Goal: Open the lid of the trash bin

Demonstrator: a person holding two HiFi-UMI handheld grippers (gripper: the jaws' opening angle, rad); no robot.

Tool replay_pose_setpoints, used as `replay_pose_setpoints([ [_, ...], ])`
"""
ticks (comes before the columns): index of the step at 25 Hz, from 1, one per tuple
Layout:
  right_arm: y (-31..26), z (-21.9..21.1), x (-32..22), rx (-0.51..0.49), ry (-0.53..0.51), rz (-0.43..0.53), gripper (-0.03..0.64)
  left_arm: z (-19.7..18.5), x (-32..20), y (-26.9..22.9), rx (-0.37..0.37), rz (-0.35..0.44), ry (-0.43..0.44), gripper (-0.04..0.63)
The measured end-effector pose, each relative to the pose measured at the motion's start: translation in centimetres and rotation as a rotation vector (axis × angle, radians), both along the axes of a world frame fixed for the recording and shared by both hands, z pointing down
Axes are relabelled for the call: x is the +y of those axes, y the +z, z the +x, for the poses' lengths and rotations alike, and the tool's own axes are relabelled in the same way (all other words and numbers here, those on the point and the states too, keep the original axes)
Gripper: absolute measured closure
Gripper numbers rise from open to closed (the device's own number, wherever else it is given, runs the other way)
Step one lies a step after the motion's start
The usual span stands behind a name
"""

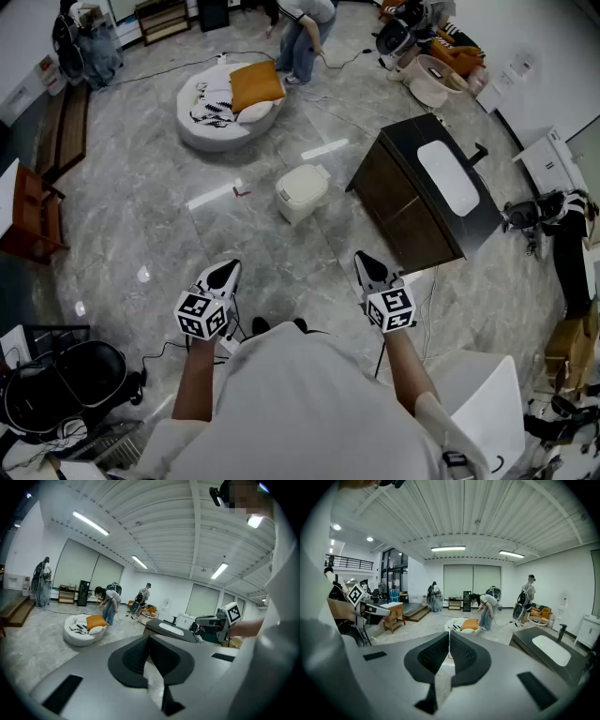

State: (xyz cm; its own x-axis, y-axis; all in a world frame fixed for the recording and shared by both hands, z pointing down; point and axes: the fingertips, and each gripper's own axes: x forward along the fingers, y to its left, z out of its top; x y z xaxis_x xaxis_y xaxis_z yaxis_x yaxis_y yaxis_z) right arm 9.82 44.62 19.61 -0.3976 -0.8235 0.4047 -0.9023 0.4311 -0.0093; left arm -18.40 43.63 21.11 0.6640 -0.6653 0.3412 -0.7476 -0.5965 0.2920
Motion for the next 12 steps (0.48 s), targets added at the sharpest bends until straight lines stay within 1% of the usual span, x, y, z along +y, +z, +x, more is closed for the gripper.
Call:
replay_pose_setpoints([
  [12,-0.27,-0.93,0.12,0.007,0.010,0.003,0.584,-0.75,-0.07,0.07,0.005,-0.004,0.014,0.577],
])
